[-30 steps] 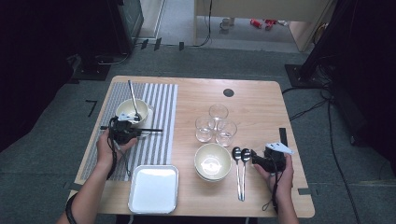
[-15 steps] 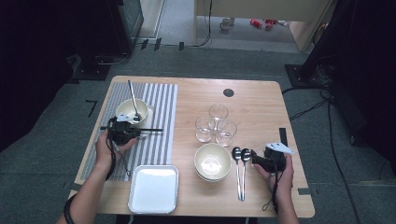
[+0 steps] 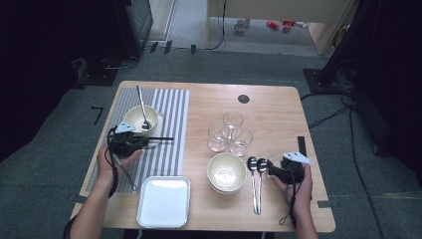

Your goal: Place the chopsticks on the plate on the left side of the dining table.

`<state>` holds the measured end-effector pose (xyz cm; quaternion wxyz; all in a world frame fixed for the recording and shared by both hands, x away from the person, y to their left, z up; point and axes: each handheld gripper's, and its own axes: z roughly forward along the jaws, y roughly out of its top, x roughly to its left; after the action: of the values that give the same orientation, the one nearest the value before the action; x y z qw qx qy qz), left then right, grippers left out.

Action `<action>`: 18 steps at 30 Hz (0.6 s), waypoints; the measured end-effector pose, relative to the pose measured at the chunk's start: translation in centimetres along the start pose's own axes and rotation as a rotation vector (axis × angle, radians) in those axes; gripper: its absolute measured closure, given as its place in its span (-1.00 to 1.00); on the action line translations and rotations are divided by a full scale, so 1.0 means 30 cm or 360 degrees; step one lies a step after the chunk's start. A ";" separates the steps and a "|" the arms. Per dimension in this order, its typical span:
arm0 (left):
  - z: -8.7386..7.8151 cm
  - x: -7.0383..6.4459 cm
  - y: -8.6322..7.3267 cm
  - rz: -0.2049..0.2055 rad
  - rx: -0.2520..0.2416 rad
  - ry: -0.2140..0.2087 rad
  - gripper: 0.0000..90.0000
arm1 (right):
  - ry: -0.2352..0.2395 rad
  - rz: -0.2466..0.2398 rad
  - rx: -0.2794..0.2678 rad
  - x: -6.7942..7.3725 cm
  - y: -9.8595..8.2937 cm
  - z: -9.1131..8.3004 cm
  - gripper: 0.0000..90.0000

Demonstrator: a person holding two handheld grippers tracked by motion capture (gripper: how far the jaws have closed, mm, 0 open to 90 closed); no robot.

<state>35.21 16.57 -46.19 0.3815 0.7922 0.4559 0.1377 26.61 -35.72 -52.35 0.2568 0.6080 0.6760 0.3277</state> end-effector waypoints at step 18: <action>-0.020 -0.066 -0.053 0.0007 0.0013 -0.0089 0.41 | -0.0011 -0.0016 0.0005 0.005 0.000 0.001 -0.26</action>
<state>32.82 15.68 -46.69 0.3905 0.7983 0.4439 0.1145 26.62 -35.58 -52.36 0.2597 0.6062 0.6787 0.3232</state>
